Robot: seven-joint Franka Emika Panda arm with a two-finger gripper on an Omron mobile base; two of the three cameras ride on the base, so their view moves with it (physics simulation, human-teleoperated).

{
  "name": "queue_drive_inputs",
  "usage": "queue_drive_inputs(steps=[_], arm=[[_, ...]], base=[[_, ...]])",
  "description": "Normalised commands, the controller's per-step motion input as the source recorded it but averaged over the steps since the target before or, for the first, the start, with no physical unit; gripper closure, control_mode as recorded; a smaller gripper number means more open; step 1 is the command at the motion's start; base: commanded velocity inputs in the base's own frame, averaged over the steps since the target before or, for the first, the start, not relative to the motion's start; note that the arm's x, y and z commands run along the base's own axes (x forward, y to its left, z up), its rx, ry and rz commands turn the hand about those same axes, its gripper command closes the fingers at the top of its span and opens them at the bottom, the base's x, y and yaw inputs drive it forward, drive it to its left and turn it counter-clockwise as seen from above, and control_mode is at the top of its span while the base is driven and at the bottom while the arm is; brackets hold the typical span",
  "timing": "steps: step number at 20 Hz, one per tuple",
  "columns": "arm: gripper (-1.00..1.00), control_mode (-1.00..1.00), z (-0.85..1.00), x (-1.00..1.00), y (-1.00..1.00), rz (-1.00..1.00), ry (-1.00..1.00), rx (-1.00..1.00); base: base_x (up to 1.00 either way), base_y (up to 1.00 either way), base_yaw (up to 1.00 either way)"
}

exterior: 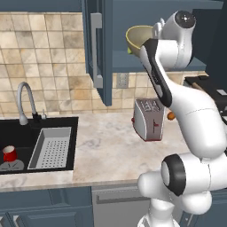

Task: Pick the mug and place it in the sink. Pick the bowl and place it in the open cabinet and then close the cabinet.

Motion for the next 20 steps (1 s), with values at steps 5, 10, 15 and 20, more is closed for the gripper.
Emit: queue_drive_inputs(steps=[5,10,15,20], arm=[[1.00,-1.00,0.00,0.09,-0.19,0.00,0.00,0.00],[1.00,-1.00,0.00,0.05,-0.17,0.00,0.00,0.00],[1.00,-1.00,0.00,0.04,-0.12,0.00,0.00,0.00],[1.00,-1.00,0.00,0.13,-0.06,0.00,0.00,0.00]], base=[[0.00,0.00,0.00],[0.00,0.00,0.00],[0.00,0.00,0.00],[0.00,0.00,0.00]])
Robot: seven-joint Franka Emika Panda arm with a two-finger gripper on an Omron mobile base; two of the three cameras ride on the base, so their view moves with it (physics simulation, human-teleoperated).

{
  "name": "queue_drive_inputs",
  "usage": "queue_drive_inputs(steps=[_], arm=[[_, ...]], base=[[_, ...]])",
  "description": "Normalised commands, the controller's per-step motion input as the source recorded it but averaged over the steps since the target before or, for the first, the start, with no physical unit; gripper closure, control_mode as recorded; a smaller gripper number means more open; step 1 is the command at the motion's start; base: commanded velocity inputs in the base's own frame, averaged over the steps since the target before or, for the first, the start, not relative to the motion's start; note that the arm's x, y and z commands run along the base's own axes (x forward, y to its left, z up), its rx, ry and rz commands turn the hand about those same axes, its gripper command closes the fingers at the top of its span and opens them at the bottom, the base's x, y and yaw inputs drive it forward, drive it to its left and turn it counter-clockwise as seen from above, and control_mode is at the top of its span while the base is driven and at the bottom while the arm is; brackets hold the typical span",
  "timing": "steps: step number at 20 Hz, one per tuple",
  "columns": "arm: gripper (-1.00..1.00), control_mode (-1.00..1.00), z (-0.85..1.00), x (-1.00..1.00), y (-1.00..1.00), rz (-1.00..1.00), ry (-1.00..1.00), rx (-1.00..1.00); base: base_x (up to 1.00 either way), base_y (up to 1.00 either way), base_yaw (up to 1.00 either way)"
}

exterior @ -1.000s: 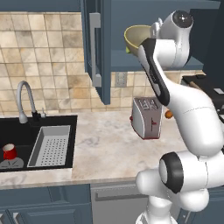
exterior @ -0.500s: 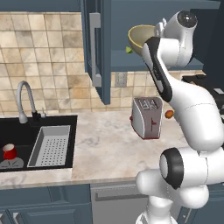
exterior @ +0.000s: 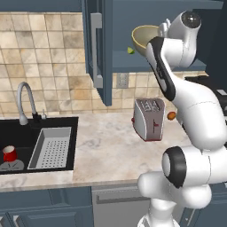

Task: Pick the mug and place it in the sink. Pick the bowl and place it in the open cabinet and then close the cabinet.

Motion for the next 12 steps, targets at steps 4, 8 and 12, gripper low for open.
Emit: queue_drive_inputs(steps=[4,8,12], arm=[[1.00,-1.00,0.00,0.16,-0.03,0.00,0.00,0.00],[1.00,-1.00,0.00,0.18,-0.01,0.00,0.00,0.00],[1.00,-1.00,0.00,0.20,0.00,0.00,0.00,0.00]], base=[[0.00,0.00,0.00],[0.00,0.00,0.00],[0.00,0.00,0.00]])
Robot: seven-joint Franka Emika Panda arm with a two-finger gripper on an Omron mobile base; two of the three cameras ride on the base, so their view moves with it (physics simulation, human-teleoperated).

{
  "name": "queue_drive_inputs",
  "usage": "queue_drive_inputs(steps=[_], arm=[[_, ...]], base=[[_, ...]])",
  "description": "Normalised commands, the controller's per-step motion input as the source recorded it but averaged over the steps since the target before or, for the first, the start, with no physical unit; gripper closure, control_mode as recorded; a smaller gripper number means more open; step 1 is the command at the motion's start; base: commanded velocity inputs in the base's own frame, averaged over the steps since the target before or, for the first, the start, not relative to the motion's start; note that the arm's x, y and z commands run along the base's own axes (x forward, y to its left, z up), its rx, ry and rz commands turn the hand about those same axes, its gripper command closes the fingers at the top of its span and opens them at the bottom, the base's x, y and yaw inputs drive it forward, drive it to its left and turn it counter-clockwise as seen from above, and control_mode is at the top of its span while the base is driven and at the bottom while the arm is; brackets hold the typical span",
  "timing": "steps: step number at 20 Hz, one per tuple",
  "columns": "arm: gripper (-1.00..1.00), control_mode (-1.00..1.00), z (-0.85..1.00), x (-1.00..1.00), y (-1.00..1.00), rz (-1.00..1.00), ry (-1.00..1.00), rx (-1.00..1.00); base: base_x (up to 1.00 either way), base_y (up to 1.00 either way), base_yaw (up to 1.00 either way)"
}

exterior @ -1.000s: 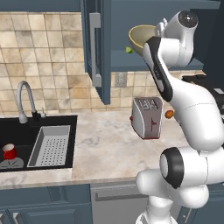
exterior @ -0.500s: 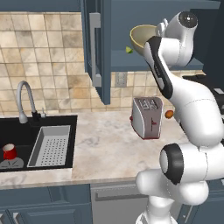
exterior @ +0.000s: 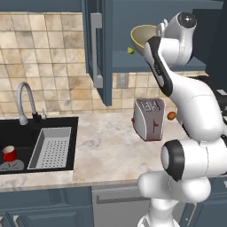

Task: Pick the mug and place it in the sink. Pick the bowl and place it in the open cabinet and then close the cabinet.

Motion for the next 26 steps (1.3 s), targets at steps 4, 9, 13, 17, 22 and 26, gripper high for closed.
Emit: queue_drive_inputs(steps=[4,9,13,17,22,26], arm=[[1.00,-1.00,0.00,0.12,-0.03,0.00,0.03,0.00],[1.00,-1.00,0.00,0.06,-0.05,0.00,0.10,0.00],[1.00,-1.00,0.00,0.06,-0.06,0.00,0.09,0.00],[1.00,-1.00,0.00,0.09,-0.04,0.00,0.05,0.00],[1.00,-1.00,-0.01,0.12,-0.01,0.00,0.01,0.00],[1.00,-1.00,-0.10,0.14,0.00,0.00,0.00,0.00]], base=[[0.00,0.00,0.00],[0.00,0.00,0.00],[0.00,0.00,0.00],[0.00,0.00,0.00],[0.00,0.00,0.00],[0.00,0.00,0.00]])
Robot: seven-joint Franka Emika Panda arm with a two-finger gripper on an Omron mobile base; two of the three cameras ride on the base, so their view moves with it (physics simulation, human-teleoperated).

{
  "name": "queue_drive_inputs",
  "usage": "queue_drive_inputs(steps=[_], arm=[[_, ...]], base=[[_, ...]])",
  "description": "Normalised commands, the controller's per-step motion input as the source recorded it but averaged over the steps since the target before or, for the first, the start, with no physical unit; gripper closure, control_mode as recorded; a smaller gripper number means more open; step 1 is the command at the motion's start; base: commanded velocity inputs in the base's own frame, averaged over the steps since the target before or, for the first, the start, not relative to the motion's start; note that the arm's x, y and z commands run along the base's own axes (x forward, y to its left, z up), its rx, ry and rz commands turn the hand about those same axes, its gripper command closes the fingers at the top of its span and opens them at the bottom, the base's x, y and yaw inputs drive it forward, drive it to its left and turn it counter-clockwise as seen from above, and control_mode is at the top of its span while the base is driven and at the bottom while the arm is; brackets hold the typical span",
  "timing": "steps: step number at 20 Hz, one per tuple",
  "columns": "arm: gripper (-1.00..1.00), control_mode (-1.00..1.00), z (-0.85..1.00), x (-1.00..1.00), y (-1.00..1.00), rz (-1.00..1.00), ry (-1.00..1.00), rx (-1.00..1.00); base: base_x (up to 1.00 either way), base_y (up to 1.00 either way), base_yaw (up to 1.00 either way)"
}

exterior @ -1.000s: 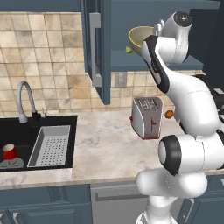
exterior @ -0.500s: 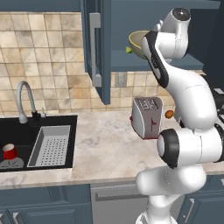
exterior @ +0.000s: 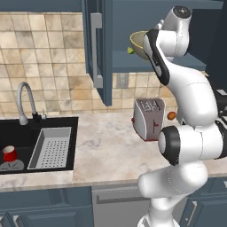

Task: Pick the mug and place it in the sink. Pick the bowl and place it in the open cabinet and then close the cabinet.

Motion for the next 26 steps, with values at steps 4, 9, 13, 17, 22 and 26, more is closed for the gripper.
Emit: queue_drive_inputs(steps=[4,9,13,17,22,26], arm=[[1.00,-1.00,-0.19,0.17,0.00,0.00,-0.04,0.00],[1.00,-1.00,-0.19,0.17,0.00,0.00,-0.03,0.00],[1.00,-1.00,-0.21,0.21,0.00,0.00,-0.01,0.00],[1.00,-1.00,-0.18,0.22,0.00,0.00,0.00,0.00],[1.00,-1.00,-0.23,0.27,0.00,0.00,0.04,0.00],[1.00,-1.00,-0.35,0.22,0.00,0.00,0.17,0.00]], base=[[0.00,0.00,0.00],[0.00,0.00,0.00],[0.00,0.00,0.00],[0.00,0.00,0.00],[0.00,0.00,0.00],[0.00,0.00,0.00]])
